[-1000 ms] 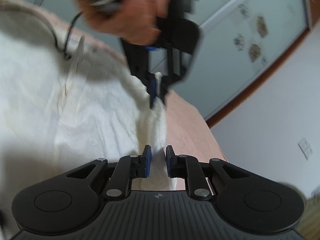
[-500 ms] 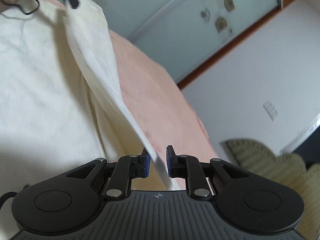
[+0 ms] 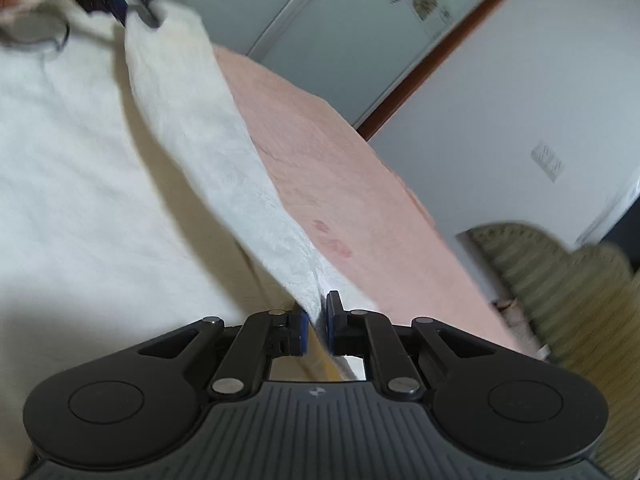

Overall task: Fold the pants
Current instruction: 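Lift the held hem with both tools and fold it over onto the pants, then open both tools to release the folded pants and pull them away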

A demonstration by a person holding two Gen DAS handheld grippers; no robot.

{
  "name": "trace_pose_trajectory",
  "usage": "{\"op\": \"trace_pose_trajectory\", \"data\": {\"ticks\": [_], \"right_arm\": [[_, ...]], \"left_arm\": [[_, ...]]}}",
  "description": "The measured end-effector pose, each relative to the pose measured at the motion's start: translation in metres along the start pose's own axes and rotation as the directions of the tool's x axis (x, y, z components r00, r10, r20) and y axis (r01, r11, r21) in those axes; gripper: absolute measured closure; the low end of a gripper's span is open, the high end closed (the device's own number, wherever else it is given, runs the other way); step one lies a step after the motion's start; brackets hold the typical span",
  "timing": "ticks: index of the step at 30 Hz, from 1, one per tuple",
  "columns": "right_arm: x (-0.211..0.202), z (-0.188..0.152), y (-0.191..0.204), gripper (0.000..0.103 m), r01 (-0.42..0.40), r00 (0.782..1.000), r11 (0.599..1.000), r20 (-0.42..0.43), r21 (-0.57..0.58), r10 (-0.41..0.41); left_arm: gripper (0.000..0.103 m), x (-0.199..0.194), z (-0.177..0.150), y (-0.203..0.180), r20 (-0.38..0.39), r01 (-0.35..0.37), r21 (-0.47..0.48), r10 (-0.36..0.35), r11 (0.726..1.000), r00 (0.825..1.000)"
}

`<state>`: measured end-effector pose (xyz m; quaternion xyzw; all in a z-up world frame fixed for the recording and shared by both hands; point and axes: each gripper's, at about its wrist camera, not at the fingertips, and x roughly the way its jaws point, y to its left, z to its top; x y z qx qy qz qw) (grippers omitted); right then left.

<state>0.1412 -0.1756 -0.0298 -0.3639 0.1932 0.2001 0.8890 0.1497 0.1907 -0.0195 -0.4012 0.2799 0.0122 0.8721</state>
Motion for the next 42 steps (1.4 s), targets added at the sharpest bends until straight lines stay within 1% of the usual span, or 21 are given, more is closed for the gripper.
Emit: {"op": "trace_pose_trajectory", "data": {"ticks": [1, 3, 7, 10, 12, 16, 20, 22, 27, 29, 31, 32, 33, 34, 35, 36, 37, 38, 39, 40, 42], "right_arm": [[-0.006, -0.001, -0.002, 0.094, -0.023, 1.000, 0.999, 0.005, 0.036, 0.023], [-0.019, -0.004, -0.005, 0.094, -0.074, 0.997, 0.991, 0.016, 0.108, 0.073], [-0.051, -0.010, -0.005, 0.094, -0.175, 0.985, 0.958, 0.053, 0.227, 0.167], [-0.079, -0.014, 0.003, 0.094, -0.234, 0.972, 0.939, 0.070, 0.253, 0.224], [-0.095, -0.016, 0.013, 0.095, -0.260, 0.966, 0.933, 0.069, 0.249, 0.251], [-0.113, -0.020, 0.034, 0.095, -0.293, 0.956, 0.928, 0.053, 0.232, 0.288], [-0.113, -0.024, 0.050, 0.095, -0.282, 0.958, 0.931, 0.023, 0.231, 0.284], [-0.106, -0.027, 0.055, 0.094, -0.290, 0.954, 0.925, 0.000, 0.246, 0.300], [-0.109, -0.034, 0.068, 0.090, -0.214, 0.977, 0.948, 0.055, 0.234, 0.207], [-0.114, -0.033, 0.076, 0.084, -0.152, 0.988, 0.966, 0.042, 0.210, 0.147], [-0.120, -0.029, 0.081, 0.069, -0.081, 0.997, 0.980, 0.010, 0.181, 0.080], [-0.123, -0.027, 0.080, 0.066, -0.066, 0.998, 0.983, -0.005, 0.170, 0.068], [-0.130, -0.027, 0.077, 0.065, -0.077, 0.997, 0.983, -0.013, 0.166, 0.080], [-0.137, -0.028, 0.072, 0.063, -0.111, 0.993, 0.979, -0.018, 0.172, 0.115], [-0.146, -0.032, 0.065, 0.061, -0.141, 0.989, 0.971, -0.014, 0.192, 0.146], [-0.156, -0.038, 0.058, 0.059, -0.147, 0.988, 0.961, -0.001, 0.233, 0.151], [-0.164, -0.045, 0.048, 0.056, -0.132, 0.991, 0.948, 0.012, 0.290, 0.135], [-0.170, -0.054, 0.038, 0.052, -0.105, 0.994, 0.929, 0.018, 0.356, 0.106], [-0.174, -0.065, 0.027, 0.038, -0.070, 0.997, 0.902, 0.013, 0.426, 0.071], [-0.177, -0.079, 0.015, 0.026, -0.024, 1.000, 0.864, -0.003, 0.503, 0.029], [-0.173, -0.103, -0.010, 0.024, 0.072, 0.996, 0.762, -0.081, 0.644, -0.026]], "left_arm": [[0.102, -0.007, -0.001, 0.000, 0.010, 0.013, 0.004, -0.013, 1.000, 1.000], [0.102, -0.022, -0.005, -0.006, 0.032, 0.015, 0.050, -0.017, 0.999, 0.999], [0.102, -0.066, -0.014, -0.012, 0.044, 0.050, 0.114, -0.056, 0.992, 0.997], [0.102, -0.096, -0.022, -0.014, 0.049, 0.042, 0.177, -0.051, 0.983, 0.997], [0.102, -0.107, -0.029, -0.009, 0.037, 0.029, 0.193, -0.037, 0.981, 0.999], [0.102, -0.111, -0.044, 0.007, 0.026, -0.036, 0.195, 0.031, 0.980, 0.999], [0.100, -0.098, -0.053, 0.024, 0.009, -0.091, 0.204, 0.091, 0.975, 0.996], [0.100, -0.090, -0.057, 0.033, -0.004, -0.128, 0.211, 0.132, 0.969, 0.991], [0.094, -0.089, -0.070, 0.039, 0.045, -0.152, 0.244, 0.146, 0.958, 0.988], [0.091, -0.090, -0.073, 0.034, 0.058, -0.178, 0.264, 0.169, 0.948, 0.984], [0.086, -0.093, -0.075, 0.025, 0.075, -0.223, 0.297, 0.210, 0.929, 0.975], [0.082, -0.096, -0.076, 0.021, 0.086, -0.242, 0.311, 0.226, 0.919, 0.970], [0.081, -0.101, -0.077, 0.019, 0.099, -0.261, 0.318, 0.242, 0.911, 0.965], [0.077, -0.107, -0.078, 0.017, 0.115, -0.283, 0.320, 0.260, 0.904, 0.959], [0.075, -0.113, -0.079, 0.014, 0.130, -0.299, 0.324, 0.271, 0.898, 0.954], [0.074, -0.119, -0.080, 0.009, 0.151, -0.324, 0.329, 0.289, 0.887, 0.945], [0.075, -0.124, -0.083, 0.002, 0.181, -0.353, 0.344, 0.307, 0.870, 0.934], [0.075, -0.127, -0.087, -0.008, 0.206, -0.368, 0.369, 0.310, 0.854, 0.928], [0.075, -0.129, -0.091, -0.020, 0.218, -0.366, 0.400, 0.300, 0.840, 0.929], [0.075, -0.129, -0.098, -0.033, 0.212, -0.342, 0.445, 0.273, 0.828, 0.938], [0.071, -0.124, -0.116, -0.062, 0.147, -0.242, 0.553, 0.193, 0.797, 0.970]]}}
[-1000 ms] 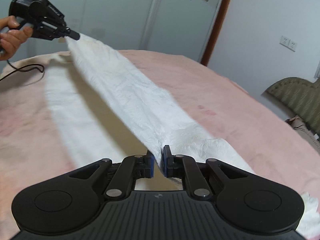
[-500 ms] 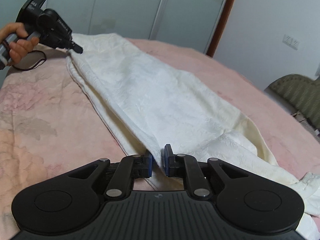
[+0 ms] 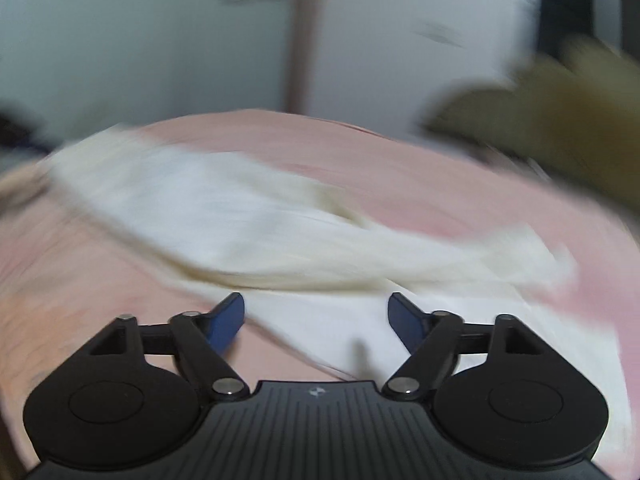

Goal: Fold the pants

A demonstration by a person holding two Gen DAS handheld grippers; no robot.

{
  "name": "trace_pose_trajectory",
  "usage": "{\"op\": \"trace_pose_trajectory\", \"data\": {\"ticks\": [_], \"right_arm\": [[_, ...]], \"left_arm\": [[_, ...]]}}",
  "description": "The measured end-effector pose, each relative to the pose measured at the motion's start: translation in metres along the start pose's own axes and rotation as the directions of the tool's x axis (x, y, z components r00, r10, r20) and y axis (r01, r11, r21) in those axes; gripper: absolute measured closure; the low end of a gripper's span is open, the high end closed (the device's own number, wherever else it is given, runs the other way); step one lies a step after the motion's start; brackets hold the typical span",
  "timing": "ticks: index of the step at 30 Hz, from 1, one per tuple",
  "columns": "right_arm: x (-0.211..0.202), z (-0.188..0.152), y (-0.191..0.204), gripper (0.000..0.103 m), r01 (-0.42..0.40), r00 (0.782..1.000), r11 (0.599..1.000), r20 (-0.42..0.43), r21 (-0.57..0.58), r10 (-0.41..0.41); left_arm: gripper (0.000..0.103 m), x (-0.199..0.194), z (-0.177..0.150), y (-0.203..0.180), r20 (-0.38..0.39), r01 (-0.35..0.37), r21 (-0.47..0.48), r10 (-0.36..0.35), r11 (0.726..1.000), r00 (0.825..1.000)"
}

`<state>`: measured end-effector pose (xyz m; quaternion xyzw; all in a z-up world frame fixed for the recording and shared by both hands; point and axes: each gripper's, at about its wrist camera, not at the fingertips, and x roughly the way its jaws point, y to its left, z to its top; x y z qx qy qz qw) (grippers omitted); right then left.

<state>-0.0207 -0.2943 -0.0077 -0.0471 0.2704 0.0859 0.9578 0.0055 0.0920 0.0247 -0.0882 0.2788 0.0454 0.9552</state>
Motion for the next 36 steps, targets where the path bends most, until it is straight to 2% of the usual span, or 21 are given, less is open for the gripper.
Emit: {"op": "trace_pose_trajectory", "data": {"ticks": [2, 4, 7, 8, 10, 11, 14, 16, 18, 21, 23, 27, 30, 34, 35, 36], "right_arm": [[0.009, -0.002, -0.031, 0.024, 0.081, 0.995, 0.981, -0.070, 0.177, -0.070], [0.013, -0.010, -0.053, 0.024, 0.096, 0.994, 0.958, -0.085, 0.269, -0.075], [0.013, -0.029, -0.063, 0.023, 0.161, 0.985, 0.952, -0.109, 0.261, -0.137], [0.011, -0.034, -0.063, 0.023, 0.160, 0.985, 0.958, -0.096, 0.236, -0.141], [0.005, -0.043, -0.064, 0.019, 0.141, 0.989, 0.963, -0.068, 0.229, -0.128], [0.003, -0.044, -0.068, 0.019, 0.131, 0.991, 0.960, -0.059, 0.247, -0.120], [-0.004, -0.048, -0.070, 0.018, 0.123, 0.992, 0.955, -0.043, 0.272, -0.115], [-0.006, -0.049, -0.071, 0.017, 0.115, 0.993, 0.952, -0.033, 0.283, -0.110], [-0.007, -0.049, -0.071, 0.017, 0.111, 0.994, 0.951, -0.029, 0.289, -0.108], [-0.007, -0.049, -0.071, 0.017, 0.110, 0.994, 0.950, -0.025, 0.294, -0.107], [-0.008, -0.050, -0.072, 0.014, 0.100, 0.995, 0.950, -0.022, 0.297, -0.098], [-0.007, -0.049, -0.065, 0.002, 0.086, 0.996, 0.961, -0.027, 0.262, -0.082], [-0.005, -0.047, -0.060, 0.000, 0.097, 0.995, 0.967, -0.043, 0.235, -0.090], [-0.007, -0.048, -0.065, 0.000, 0.076, 0.997, 0.961, -0.030, 0.265, -0.071], [-0.007, -0.049, -0.067, 0.000, 0.067, 0.998, 0.958, -0.025, 0.280, -0.063], [-0.008, -0.049, -0.069, 0.000, 0.058, 0.998, 0.954, -0.018, 0.293, -0.055]], "left_arm": [[0.052, 0.000, -0.006, -0.039, -0.022, 0.146, 0.106, -0.144, 0.984, 0.989], [0.042, 0.003, -0.018, -0.078, -0.046, 0.274, 0.179, -0.270, 0.945, 0.962], [0.039, 0.011, -0.040, -0.132, -0.107, 0.445, 0.269, -0.433, 0.854, 0.895], [0.039, 0.013, -0.046, -0.147, -0.129, 0.479, 0.291, -0.462, 0.828, 0.877], [0.039, 0.019, -0.061, -0.178, -0.157, 0.528, 0.354, -0.507, 0.772, 0.847], [0.039, 0.022, -0.067, -0.190, -0.159, 0.536, 0.383, -0.518, 0.753, 0.841], [0.039, 0.026, -0.084, -0.217, -0.138, 0.532, 0.472, -0.537, 0.703, 0.832], [0.040, 0.029, -0.093, -0.224, -0.116, 0.499, 0.516, -0.521, 0.696, 0.846], [0.040, 0.036, -0.096, -0.228, -0.120, 0.501, 0.527, -0.524, 0.686, 0.844], [0.041, 0.050, -0.101, -0.232, -0.149, 0.508, 0.510, -0.510, 0.694, 0.847], [0.046, 0.055, -0.101, -0.233, -0.175, 0.516, 0.497, -0.502, 0.697, 0.847], [0.051, 0.060, -0.096, -0.228, -0.193, 0.531, 0.456, -0.504, 0.714, 0.842], [0.060, 0.058, -0.095, -0.230, -0.180, 0.513, 0.469, -0.490, 0.719, 0.853], [0.069, 0.050, -0.098, -0.245, -0.135, 0.492, 0.550, -0.510, 0.675, 0.850], [0.077, 0.048, -0.099, -0.251, -0.125, 0.483, 0.575, -0.512, 0.660, 0.850], [0.080, 0.048, -0.100, -0.258, -0.123, 0.473, 0.603, -0.511, 0.643, 0.851]]}}
